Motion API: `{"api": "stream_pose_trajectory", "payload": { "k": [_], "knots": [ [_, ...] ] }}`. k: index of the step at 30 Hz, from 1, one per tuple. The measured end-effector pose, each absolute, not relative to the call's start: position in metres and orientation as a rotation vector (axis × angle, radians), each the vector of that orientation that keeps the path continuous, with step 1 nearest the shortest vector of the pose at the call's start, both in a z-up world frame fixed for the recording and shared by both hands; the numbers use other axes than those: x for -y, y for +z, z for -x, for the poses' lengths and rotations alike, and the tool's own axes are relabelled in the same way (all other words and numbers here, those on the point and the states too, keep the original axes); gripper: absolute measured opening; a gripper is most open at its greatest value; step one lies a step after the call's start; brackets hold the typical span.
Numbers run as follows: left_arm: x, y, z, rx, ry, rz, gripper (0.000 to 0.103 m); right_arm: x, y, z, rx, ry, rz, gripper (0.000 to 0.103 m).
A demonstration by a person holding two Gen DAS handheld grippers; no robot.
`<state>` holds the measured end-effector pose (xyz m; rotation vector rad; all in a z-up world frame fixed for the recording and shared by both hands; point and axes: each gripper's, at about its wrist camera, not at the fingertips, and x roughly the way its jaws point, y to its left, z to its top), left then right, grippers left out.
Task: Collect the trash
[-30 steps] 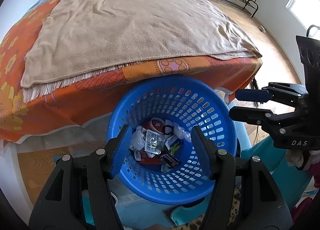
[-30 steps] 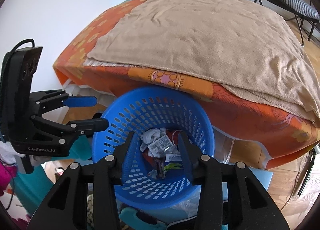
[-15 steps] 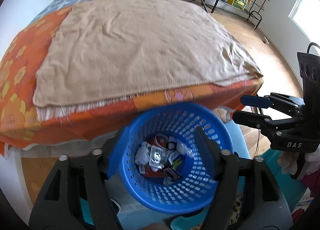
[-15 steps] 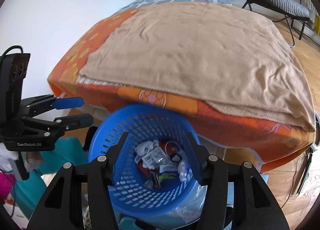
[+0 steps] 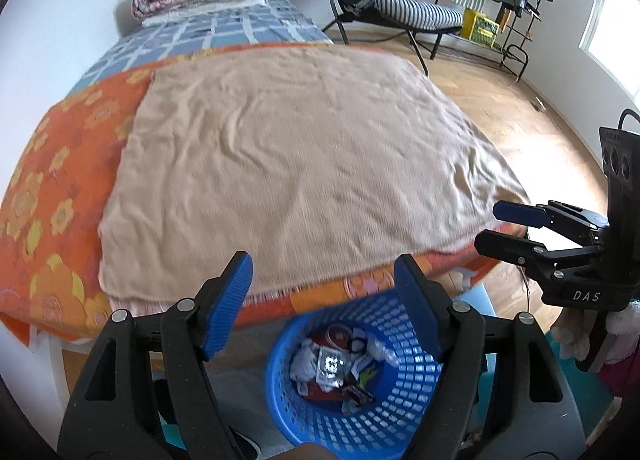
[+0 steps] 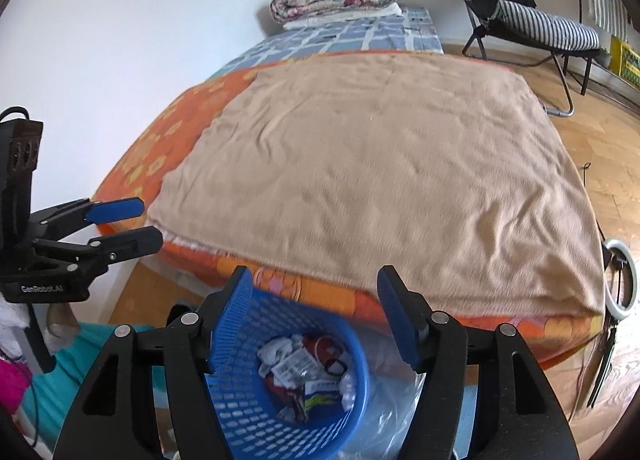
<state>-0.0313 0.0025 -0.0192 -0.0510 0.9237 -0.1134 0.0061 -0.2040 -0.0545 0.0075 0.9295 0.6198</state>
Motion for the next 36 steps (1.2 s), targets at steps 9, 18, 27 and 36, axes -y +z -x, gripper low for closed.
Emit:
{"api": "stream_pose_trajectory", "payload": {
  "k": [9,18,27,36],
  "knots": [
    [-0.003,0.009,0.005,-0.832,-0.08,0.051,0.084,0.202,-0.026,-0.039,-0.839,0.622,-0.005,0.065],
    [-0.009,0.023,-0.011,-0.78,-0.036,0.042,0.085,0.209,-0.007,-0.07,-0.742,0.593,-0.045,0.075],
    [-0.005,0.033,-0.017,-0.735,0.013,0.011,0.087,0.21,-0.012,-0.084,-0.75,0.598,-0.09,0.076],
    [-0.002,0.035,-0.014,-0.718,0.027,0.017,0.099,0.209,-0.015,-0.087,-0.745,0.597,-0.097,0.08]
  ]
}}
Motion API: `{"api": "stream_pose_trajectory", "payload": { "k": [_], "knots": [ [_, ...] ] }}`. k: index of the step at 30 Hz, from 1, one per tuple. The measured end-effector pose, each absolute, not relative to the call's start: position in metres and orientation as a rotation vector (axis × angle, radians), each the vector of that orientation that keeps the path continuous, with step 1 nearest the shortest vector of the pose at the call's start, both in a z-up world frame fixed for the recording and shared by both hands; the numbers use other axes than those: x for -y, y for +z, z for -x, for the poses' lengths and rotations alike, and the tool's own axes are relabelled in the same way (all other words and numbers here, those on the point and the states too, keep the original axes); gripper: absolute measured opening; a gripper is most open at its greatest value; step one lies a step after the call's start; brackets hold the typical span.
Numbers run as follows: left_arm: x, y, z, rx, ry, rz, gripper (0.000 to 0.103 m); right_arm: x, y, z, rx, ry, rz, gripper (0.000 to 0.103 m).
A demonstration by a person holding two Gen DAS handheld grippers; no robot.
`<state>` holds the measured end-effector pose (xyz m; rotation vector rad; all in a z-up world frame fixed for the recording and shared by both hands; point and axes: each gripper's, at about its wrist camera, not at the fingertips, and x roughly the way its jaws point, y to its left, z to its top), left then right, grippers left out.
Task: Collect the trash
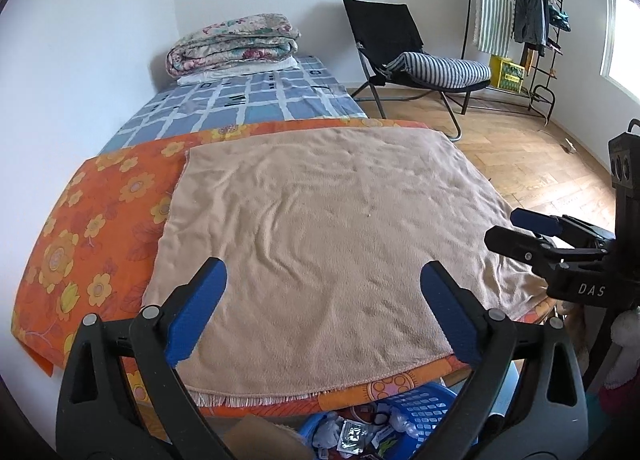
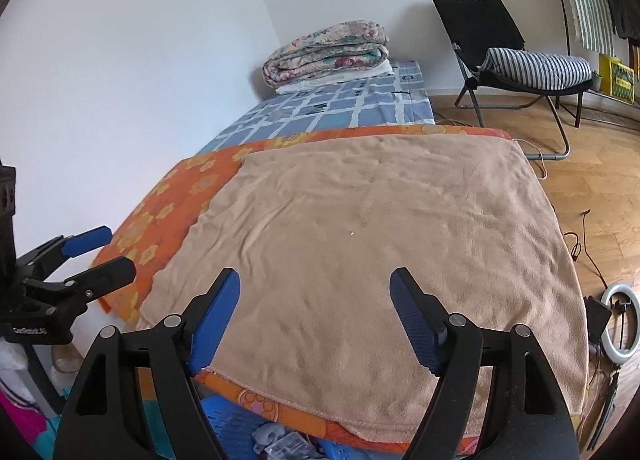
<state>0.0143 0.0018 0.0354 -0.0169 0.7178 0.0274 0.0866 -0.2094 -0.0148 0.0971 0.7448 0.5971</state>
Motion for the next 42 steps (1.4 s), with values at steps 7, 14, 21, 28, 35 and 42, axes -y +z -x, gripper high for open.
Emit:
{"api": "stream_pose_trajectory", "payload": {
  "k": [7,14,21,28,35,42],
  "knots": [
    [0.0005,0.033,-0.018,-0.754,0.031,0.031,0.1,0.2069,-0.017,-0.084,-0.751,0.597,-0.095,0.08],
    [0.0012,0.0313,-0.0187,-0.761,0.034,0.034,0.1,0.2051,-0.0171,-0.0816,-0.75,0.599,-0.086,0.08],
    [0.0001,0.0311,-0.0188,-0.763,0.032,0.034,0.101,0.2066,-0.018,-0.081,-0.757,0.597,-0.093,0.08],
    [0.0002,0.0311,-0.0189,-0.762,0.033,0.035,0.101,0.2067,-0.0191,-0.0818,-0.759,0.594,-0.091,0.08],
    [-0.0001,0.0313,-0.0191,-0.761,0.033,0.035,0.101,0.2069,-0.0195,-0.0828,-0.761,0.595,-0.092,0.08],
    [0.0011,0.0306,-0.0185,-0.761,0.035,0.035,0.101,0.2077,-0.0248,-0.0813,-0.77,0.593,-0.099,0.08]
  ]
}}
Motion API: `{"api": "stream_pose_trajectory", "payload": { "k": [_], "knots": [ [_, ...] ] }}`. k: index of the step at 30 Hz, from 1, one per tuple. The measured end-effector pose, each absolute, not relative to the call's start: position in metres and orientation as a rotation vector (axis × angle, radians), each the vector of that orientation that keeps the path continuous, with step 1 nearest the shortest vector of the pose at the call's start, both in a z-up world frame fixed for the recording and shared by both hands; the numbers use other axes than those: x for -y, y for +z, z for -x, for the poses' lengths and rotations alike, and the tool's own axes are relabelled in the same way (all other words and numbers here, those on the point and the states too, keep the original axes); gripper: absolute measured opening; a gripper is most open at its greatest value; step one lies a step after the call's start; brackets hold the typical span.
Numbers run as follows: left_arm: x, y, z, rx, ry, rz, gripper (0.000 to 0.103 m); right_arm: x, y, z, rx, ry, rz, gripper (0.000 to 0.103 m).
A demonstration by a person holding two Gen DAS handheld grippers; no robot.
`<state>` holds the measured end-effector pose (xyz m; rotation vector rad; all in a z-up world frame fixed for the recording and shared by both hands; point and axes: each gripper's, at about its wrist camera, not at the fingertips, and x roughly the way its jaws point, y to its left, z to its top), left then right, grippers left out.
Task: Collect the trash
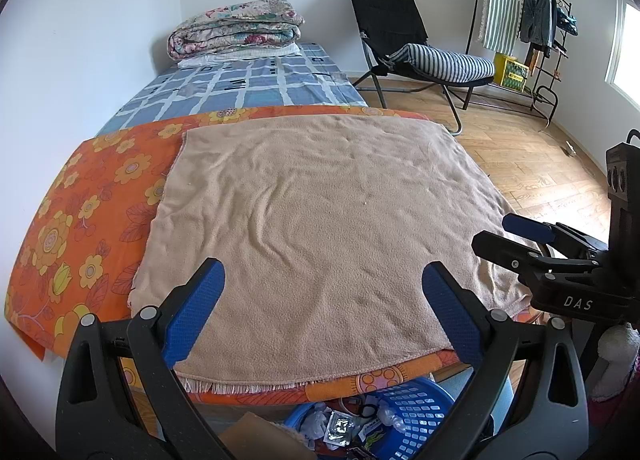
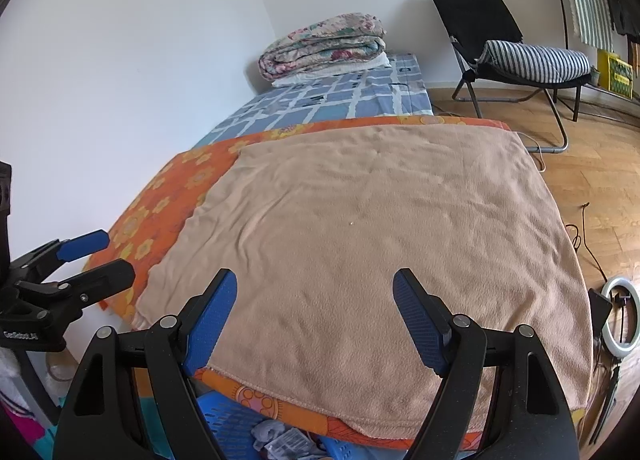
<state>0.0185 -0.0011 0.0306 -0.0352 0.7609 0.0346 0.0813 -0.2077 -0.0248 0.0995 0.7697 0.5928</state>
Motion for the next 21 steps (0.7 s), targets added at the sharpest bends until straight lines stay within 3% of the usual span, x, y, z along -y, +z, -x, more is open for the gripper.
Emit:
{"api": "stream_pose_trajectory", "payload": {
  "k": [21],
  "knots": [
    [0.0004,0.0305,-0.0186,-0.761,0.035,0.038,0.101,0.206,-0.0262,-0.0834,-0.777,0.592,-0.105,0.08]
  ]
}}
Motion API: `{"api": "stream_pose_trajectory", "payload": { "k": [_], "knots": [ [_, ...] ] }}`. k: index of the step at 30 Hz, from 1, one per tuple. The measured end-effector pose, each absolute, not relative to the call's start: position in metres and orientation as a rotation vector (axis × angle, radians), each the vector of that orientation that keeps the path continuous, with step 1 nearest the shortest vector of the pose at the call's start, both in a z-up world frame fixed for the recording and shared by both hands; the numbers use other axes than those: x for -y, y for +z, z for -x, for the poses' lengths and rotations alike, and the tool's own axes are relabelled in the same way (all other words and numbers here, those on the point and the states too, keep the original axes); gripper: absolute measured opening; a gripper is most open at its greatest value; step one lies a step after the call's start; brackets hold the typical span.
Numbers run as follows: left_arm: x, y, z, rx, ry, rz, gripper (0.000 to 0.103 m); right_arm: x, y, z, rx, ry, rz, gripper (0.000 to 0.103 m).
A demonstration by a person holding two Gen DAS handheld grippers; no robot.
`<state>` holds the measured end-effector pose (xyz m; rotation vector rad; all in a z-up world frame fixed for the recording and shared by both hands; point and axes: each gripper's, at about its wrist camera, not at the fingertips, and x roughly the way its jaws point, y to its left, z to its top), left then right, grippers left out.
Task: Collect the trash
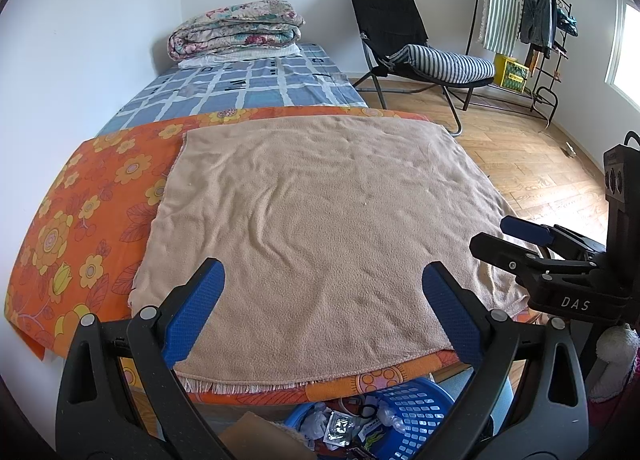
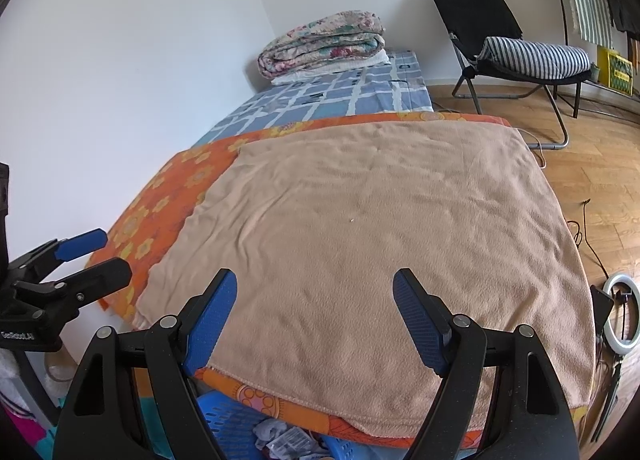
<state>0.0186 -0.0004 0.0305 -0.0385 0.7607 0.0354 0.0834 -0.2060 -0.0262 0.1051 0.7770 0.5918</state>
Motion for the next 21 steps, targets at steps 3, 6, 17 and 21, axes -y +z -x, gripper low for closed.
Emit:
{"api": "stream_pose_trajectory", "payload": {
  "k": [3,6,17,21],
  "knots": [
    [0.0004,0.0304,-0.0186,-0.761,0.035,0.04,0.101,0.2064,-0.0266,-0.0839,-0.78,0.593,-0.109,0.08],
    [-0.0002,0.0308,-0.0187,-0.762,0.035,0.04,0.101,0.2065,-0.0277,-0.0845,-0.786,0.593,-0.115,0.08],
    [-0.0005,0.0308,-0.0188,-0.761,0.035,0.042,0.101,0.2074,-0.0273,-0.0842,-0.791,0.592,-0.12,0.08],
    [-0.0012,0.0307,-0.019,-0.763,0.033,0.045,0.101,0.2072,-0.0273,-0.0848,-0.792,0.592,-0.121,0.08]
  ]
}}
